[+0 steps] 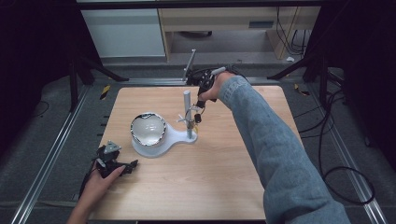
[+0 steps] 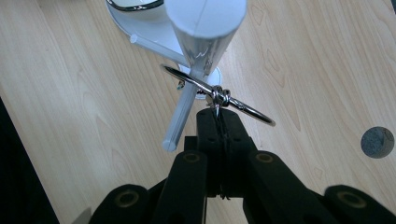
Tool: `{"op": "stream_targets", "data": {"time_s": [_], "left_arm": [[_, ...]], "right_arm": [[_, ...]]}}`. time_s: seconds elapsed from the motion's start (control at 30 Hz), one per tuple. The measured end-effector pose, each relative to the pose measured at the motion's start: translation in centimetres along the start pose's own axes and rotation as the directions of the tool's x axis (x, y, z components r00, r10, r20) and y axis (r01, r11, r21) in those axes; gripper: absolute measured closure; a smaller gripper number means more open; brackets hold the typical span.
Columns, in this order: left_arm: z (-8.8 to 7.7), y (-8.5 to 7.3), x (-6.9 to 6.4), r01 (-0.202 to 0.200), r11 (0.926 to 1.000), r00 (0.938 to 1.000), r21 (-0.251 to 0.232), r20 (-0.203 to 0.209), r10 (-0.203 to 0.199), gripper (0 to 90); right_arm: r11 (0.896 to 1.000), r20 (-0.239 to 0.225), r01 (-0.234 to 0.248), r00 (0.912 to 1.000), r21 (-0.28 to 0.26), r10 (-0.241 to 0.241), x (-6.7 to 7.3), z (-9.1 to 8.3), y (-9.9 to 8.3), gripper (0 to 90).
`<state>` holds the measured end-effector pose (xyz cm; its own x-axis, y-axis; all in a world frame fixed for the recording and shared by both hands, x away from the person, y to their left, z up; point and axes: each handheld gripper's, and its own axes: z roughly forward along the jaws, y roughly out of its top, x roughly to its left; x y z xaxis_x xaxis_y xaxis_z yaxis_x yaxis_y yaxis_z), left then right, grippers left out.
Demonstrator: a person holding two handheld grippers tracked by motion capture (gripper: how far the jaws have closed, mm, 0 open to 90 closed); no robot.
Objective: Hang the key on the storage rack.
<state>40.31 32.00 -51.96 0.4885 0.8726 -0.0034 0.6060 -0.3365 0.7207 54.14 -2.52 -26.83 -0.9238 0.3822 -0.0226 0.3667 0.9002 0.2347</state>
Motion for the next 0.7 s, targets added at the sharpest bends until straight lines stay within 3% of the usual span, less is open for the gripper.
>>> {"op": "stream_targets", "data": {"time_s": [0.37, 0.7], "left_arm": [[0.0, 0.0, 0.0, 0.000, 1.0000, 1.0000, 0.000, 0.000, 0.000, 0.0], [0.0, 0.0, 0.0, 0.000, 1.0000, 1.0000, 0.000, 0.001, 0.000, 0.0]], "right_arm": [[1.000, 0.034, -0.019, 0.9992, -0.020, 0.020, -0.4, -0.5, -0.5, 79.0], [0.998, 0.094, -0.043, 0.9945, -0.039, 0.046, -1.1, -1.0, -1.3, 61.7]]}}
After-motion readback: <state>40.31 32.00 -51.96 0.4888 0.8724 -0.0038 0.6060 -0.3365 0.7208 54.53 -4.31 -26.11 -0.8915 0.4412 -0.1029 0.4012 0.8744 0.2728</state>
